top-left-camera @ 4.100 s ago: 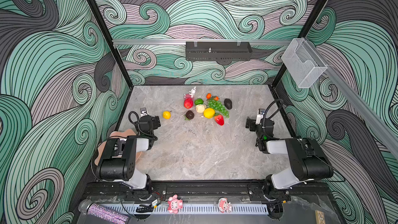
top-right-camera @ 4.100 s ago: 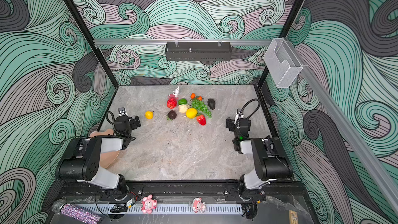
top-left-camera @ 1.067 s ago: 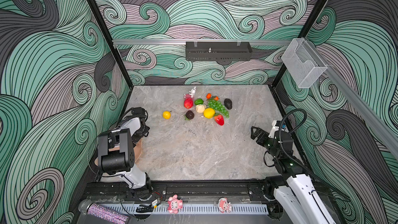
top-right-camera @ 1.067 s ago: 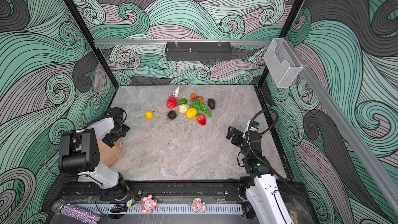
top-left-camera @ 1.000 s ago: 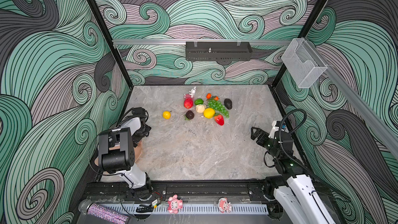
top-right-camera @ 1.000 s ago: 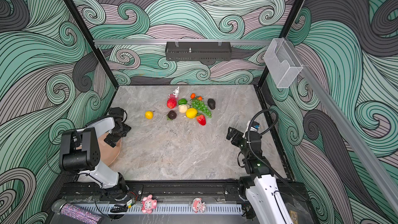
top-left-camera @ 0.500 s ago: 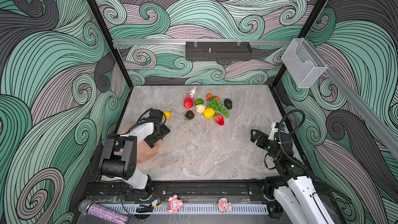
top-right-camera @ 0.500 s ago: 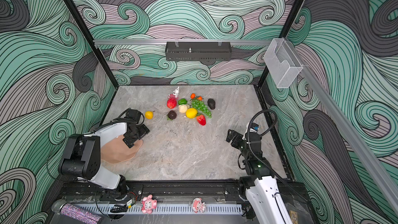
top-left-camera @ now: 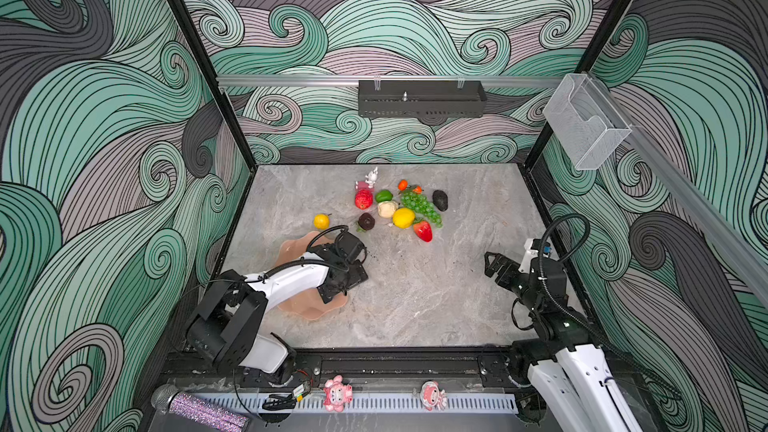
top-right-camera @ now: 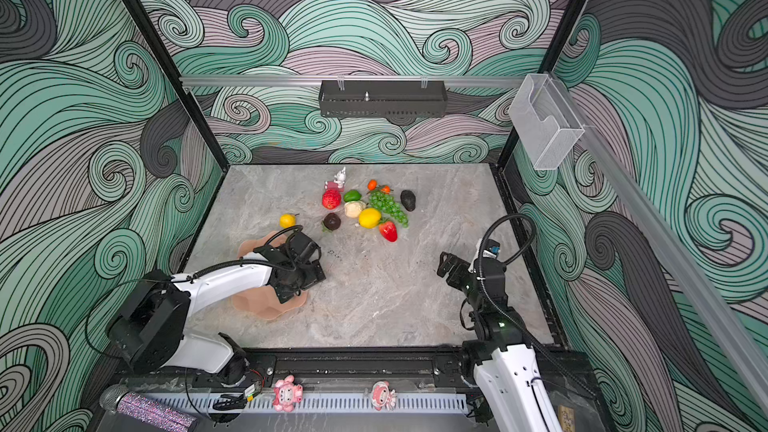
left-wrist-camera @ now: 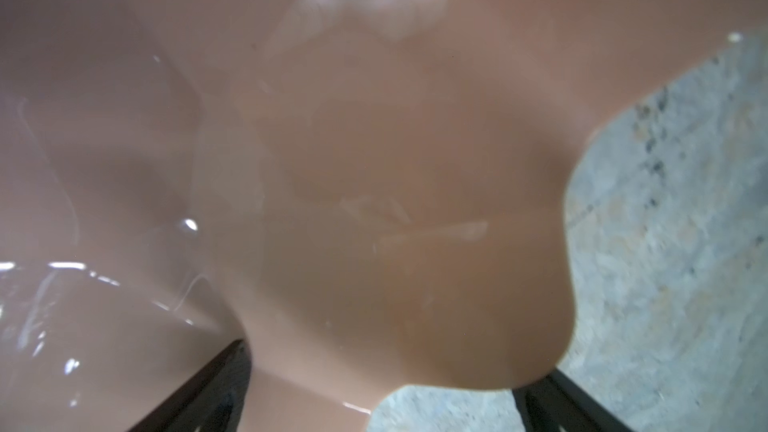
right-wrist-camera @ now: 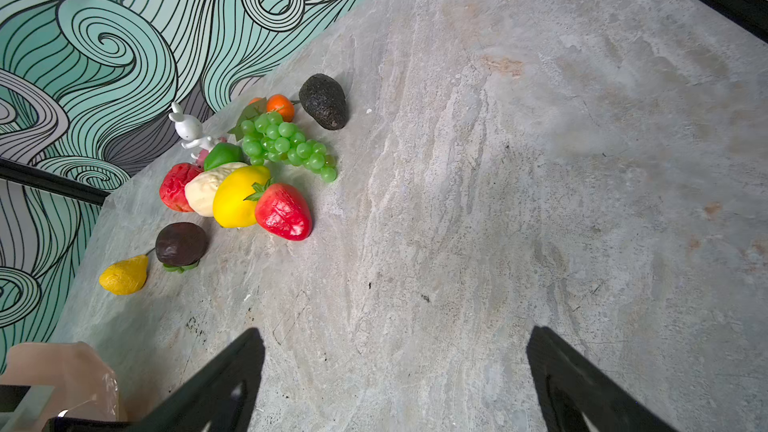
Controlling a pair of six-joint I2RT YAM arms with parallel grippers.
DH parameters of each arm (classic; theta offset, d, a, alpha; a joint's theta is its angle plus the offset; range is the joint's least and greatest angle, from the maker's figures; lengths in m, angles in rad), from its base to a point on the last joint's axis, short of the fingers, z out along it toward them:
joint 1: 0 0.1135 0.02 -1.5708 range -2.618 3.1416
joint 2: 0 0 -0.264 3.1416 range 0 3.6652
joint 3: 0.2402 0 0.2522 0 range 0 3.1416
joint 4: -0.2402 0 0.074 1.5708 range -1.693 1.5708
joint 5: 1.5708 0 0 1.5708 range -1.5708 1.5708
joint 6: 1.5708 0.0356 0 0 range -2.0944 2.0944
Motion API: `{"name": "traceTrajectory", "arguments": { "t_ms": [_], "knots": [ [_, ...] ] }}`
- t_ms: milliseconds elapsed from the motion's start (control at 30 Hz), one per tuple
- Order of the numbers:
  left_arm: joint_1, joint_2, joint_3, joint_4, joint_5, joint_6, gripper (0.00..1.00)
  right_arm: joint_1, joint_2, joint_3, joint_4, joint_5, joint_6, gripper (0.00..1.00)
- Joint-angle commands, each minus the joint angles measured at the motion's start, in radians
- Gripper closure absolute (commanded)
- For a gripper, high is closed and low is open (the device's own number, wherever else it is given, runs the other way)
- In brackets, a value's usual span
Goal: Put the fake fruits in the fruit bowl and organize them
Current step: 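Slide the pink bowl toward the table center with the left gripper, then release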
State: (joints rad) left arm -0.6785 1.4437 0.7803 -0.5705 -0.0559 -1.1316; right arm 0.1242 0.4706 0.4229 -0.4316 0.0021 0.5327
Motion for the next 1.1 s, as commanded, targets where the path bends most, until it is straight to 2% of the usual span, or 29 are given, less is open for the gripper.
{"name": "traceTrajectory", "arguments": {
  "t_ms": [0,167,300,433,533,600,700,867,1067],
  "knots": [
    [-0.102,0.013,0.092,-0.004,-0.050,-0.066,0.01,0.002,-0.013,0.034,-0.028,0.008,-0.009,0.01],
    [-0.229,0.117,0.186,0.062,0.010,-0.084,0.01,0.003,-0.032,0.053,-0.052,0.005,-0.013,0.01],
    [-0.305,0.158,0.305,0.019,-0.021,-0.038,0.01,0.003,-0.047,0.062,-0.066,0.006,-0.016,0.01],
    [-0.309,0.106,0.382,-0.070,-0.115,0.042,0.01,0.002,-0.050,0.066,-0.077,-0.008,-0.013,0.01],
    [-0.278,0.020,0.395,-0.166,-0.285,0.105,0.01,0.003,-0.049,0.073,-0.085,-0.031,-0.005,0.01],
    [-0.218,-0.069,0.361,-0.203,-0.362,0.133,0.01,0.003,-0.046,0.081,-0.093,-0.053,0.002,0.01],
    [-0.050,-0.198,0.278,-0.239,-0.328,0.156,0.01,0.003,-0.033,0.100,-0.117,-0.083,0.019,0.01],
    [0.235,-0.335,0.176,-0.284,-0.187,0.231,0.01,0.003,0.019,0.137,-0.189,-0.148,0.053,0.01],
    [0.507,-0.338,0.068,-0.226,0.086,0.297,0.01,0.007,0.129,0.132,-0.197,-0.195,0.075,0.01]
  ]
}}
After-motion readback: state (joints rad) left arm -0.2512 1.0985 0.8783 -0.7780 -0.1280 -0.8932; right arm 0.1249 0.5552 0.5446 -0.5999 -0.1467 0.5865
